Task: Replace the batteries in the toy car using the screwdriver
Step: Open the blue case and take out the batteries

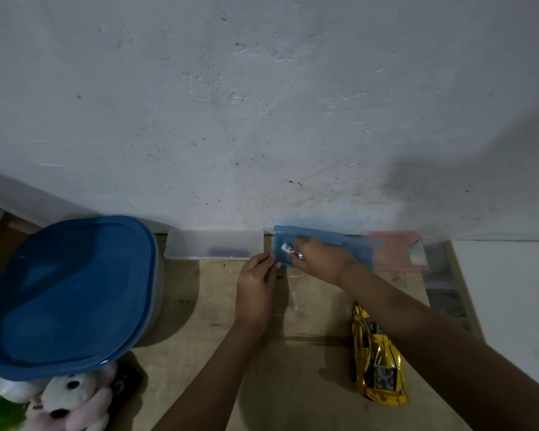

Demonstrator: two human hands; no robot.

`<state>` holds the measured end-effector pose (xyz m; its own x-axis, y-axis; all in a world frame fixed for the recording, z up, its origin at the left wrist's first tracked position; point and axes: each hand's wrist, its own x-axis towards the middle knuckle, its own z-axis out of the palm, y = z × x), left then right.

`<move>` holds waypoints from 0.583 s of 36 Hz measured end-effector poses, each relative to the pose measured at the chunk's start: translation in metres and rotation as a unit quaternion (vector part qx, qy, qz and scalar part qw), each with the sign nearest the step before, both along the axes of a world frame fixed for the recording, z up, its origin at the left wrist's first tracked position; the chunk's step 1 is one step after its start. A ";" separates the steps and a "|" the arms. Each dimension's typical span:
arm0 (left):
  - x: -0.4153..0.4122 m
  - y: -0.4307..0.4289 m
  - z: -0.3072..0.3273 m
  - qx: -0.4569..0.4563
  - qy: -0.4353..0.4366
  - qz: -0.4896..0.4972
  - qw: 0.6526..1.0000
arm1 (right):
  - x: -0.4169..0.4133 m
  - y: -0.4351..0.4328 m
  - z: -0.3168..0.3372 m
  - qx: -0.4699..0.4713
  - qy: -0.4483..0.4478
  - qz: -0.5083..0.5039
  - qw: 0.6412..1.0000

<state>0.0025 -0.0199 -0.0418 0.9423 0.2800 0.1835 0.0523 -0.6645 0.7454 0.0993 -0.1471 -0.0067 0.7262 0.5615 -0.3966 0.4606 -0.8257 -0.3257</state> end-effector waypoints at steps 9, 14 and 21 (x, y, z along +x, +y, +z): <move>0.003 -0.003 0.007 0.005 -0.012 -0.029 1.000 | -0.003 -0.006 0.002 0.004 0.028 0.018 0.999; 0.000 0.001 0.006 0.018 0.001 -0.053 0.998 | 0.003 -0.005 0.004 0.019 0.001 0.037 0.999; -0.007 0.002 0.003 0.025 0.012 -0.073 0.997 | 0.008 0.002 0.001 0.028 -0.088 0.062 0.994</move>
